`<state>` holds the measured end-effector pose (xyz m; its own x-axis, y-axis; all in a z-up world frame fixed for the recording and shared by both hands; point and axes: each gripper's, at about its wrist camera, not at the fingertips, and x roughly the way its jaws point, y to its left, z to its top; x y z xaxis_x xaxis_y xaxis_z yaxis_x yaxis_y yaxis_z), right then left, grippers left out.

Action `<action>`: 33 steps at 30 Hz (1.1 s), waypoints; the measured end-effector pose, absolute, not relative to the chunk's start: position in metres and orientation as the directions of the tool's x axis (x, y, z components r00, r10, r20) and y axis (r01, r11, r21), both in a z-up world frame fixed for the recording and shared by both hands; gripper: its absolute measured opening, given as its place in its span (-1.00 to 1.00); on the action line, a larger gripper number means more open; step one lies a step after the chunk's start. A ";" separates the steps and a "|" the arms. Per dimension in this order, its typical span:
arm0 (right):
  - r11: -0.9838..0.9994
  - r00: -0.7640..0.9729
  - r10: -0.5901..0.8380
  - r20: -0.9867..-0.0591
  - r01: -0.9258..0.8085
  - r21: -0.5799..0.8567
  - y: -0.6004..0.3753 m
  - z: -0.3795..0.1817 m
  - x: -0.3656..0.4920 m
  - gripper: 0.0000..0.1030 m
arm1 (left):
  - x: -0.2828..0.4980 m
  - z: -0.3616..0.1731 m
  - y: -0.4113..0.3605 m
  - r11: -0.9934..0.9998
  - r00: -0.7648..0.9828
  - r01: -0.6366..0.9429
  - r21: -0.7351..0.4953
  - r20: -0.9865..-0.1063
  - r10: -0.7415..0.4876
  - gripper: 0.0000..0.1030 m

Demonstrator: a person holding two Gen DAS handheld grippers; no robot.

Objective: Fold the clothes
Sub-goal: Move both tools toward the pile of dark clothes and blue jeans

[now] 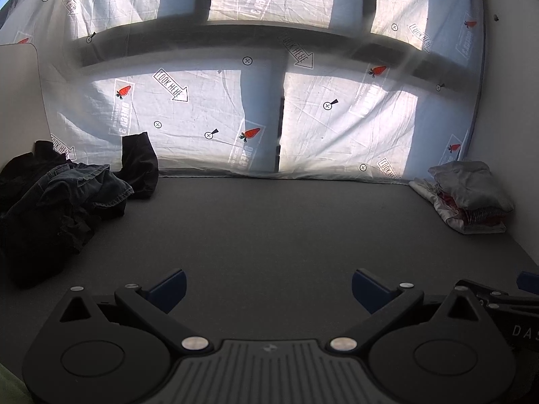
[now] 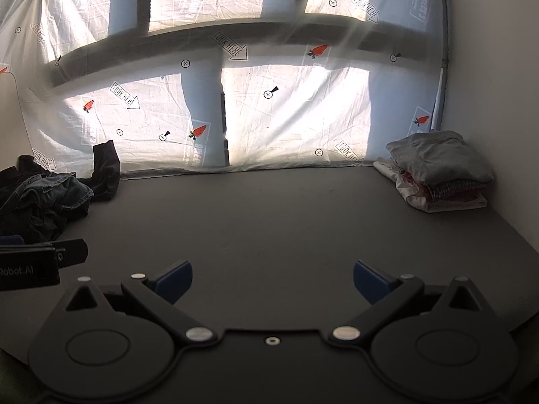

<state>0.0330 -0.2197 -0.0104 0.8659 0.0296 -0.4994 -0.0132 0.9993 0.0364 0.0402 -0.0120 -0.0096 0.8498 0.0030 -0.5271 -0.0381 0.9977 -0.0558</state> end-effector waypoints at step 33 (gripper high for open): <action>0.918 0.771 0.343 -0.536 -0.397 0.015 -0.061 -0.033 0.304 1.00 | 0.177 -0.012 0.188 0.762 0.561 -0.645 -0.049 -0.708 0.429 1.00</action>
